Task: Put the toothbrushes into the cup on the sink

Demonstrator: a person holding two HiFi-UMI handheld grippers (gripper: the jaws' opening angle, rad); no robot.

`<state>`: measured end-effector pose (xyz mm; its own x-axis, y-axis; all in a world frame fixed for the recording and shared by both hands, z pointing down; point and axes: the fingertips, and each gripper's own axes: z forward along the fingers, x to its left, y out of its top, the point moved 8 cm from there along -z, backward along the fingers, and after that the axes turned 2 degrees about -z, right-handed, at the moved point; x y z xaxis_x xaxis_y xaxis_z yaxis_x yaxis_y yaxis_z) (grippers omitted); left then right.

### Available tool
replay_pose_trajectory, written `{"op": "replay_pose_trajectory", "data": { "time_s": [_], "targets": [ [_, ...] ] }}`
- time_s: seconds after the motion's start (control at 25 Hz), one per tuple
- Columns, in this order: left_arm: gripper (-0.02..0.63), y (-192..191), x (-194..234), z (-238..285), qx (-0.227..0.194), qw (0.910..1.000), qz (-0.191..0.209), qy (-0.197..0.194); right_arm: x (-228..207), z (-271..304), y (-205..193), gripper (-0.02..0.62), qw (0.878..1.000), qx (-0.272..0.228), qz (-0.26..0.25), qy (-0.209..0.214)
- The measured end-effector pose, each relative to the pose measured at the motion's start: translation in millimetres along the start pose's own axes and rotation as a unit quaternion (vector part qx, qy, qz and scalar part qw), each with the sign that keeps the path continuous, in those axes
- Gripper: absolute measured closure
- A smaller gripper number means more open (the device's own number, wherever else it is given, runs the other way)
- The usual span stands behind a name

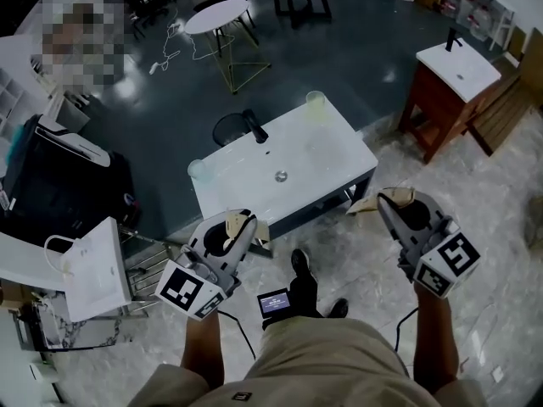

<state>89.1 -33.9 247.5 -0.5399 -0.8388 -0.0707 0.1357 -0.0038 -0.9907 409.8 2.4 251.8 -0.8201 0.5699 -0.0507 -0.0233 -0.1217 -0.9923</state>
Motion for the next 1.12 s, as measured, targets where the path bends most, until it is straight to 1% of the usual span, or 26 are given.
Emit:
{"op": "replay_pose_trajectory", "data": {
  "time_s": [0.2, 0.36, 0.48, 0.6, 0.84, 1.12],
  "targets": [
    [0.561, -15, 45, 24, -0.004, 1.0000, -0.007, 0.005, -33, 49, -2, 0.569, 1.000, 0.009, -0.005, -0.006],
    [0.561, -23, 100, 41, -0.004, 0.9997, -0.019, 0.016, -65, 104, 4, 0.569, 1.000, 0.020, -0.006, -0.015],
    [0.561, -29, 142, 52, -0.002, 0.9992, -0.029, 0.028, -98, 154, 5, 0.569, 0.999, 0.024, -0.007, -0.030],
    [0.561, -37, 181, 64, 0.005, 0.9986, -0.034, 0.041, -139, 208, -2, 0.569, 0.998, 0.027, -0.010, -0.049],
    [0.561, -66, 246, 74, 0.022, 0.9964, -0.053, 0.062, -219, 318, -36, 0.569, 0.996, 0.043, -0.012, -0.081],
    [0.561, -103, 298, 79, 0.037, 0.9933, -0.079, 0.075, -280, 410, -91, 0.569, 0.992, 0.073, -0.003, -0.106]
  ]
}}
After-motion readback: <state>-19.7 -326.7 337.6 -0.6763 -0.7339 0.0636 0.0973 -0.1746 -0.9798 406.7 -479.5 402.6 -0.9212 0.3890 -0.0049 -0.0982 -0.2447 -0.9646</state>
